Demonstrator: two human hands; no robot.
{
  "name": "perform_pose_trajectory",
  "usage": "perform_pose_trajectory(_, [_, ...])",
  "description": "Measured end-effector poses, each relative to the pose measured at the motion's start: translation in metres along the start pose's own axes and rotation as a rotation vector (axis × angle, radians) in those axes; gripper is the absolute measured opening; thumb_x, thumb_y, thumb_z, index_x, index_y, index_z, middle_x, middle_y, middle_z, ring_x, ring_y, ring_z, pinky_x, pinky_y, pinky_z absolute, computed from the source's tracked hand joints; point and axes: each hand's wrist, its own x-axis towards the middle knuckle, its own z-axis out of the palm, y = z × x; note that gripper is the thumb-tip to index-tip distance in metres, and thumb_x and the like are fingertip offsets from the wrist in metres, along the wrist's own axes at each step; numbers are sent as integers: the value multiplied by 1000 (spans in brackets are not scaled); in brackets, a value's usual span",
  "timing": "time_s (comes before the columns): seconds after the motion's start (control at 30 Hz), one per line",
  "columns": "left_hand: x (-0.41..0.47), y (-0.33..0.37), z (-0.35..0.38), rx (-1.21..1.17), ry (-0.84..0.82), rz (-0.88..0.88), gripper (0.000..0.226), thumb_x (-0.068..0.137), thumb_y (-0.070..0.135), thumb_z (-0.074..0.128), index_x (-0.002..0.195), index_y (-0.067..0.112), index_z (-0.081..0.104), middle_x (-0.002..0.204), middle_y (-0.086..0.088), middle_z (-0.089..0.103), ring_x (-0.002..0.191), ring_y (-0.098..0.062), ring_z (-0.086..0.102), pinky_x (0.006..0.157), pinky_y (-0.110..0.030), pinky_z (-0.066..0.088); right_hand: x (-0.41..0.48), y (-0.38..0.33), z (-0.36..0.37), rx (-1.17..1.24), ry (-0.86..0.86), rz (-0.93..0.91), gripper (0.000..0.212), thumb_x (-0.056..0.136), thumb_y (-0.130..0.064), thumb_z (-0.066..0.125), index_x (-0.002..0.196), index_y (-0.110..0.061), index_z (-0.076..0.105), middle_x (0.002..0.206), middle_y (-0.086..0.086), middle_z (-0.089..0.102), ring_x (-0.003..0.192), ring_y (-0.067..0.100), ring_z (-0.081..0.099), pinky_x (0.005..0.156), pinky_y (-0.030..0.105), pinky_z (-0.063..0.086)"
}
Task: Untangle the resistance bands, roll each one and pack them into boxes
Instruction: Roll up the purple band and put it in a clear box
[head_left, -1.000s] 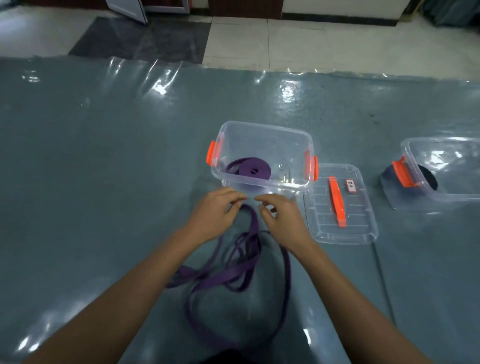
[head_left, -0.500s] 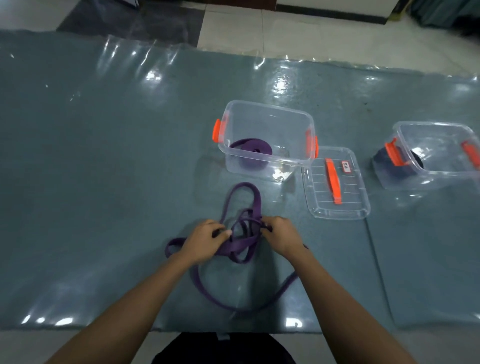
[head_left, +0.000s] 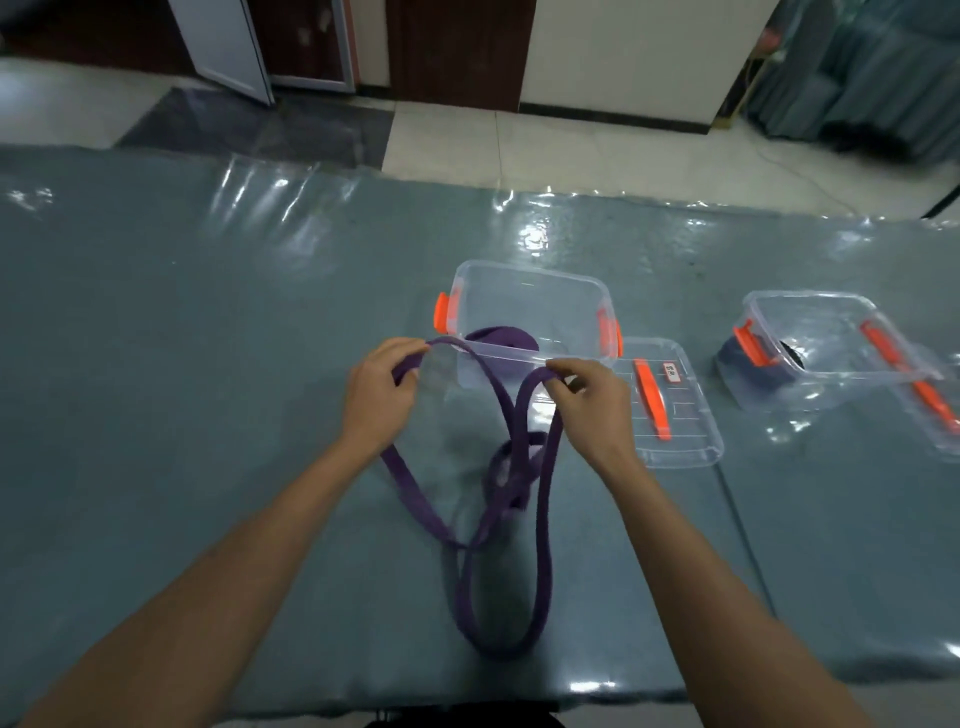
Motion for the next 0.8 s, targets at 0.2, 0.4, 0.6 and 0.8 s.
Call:
perform_pose_trajectory(0.2, [29,22,-51,-13,177,196,32,80,-11,62,100,8,76,107,2,71,98,-6,64,93,-18,49,5,-33,1,128,136,-48,18,91,-21,69,108,-20,75,99,-9,69,81,-9,59,69,1,41])
perform_pose_trajectory(0.4, [32,21,-86,35,192,267,27,84,-8,64,101,9,75,107,0,71,99,-9,66,92,-29,54,-6,-9,30,-87,-146,18,24,84,-16,74,107,-18,76,100,-3,75,84,11,67,85,31,55])
perform_pose_trajectory(0.6, [20,6,-92,42,85,240,30,80,-10,63,91,16,74,104,8,69,96,-9,66,87,-37,55,-25,26,61,-366,-471,52,45,77,-9,75,121,-17,71,112,3,72,102,20,67,92,30,52])
perform_pose_trajectory(0.8, [1,-10,-94,70,-50,49,32,81,-1,70,98,26,68,101,18,65,80,-4,61,74,-30,53,-28,11,78,-402,-645,20,53,85,-17,71,136,-20,59,130,2,63,104,19,67,87,24,52])
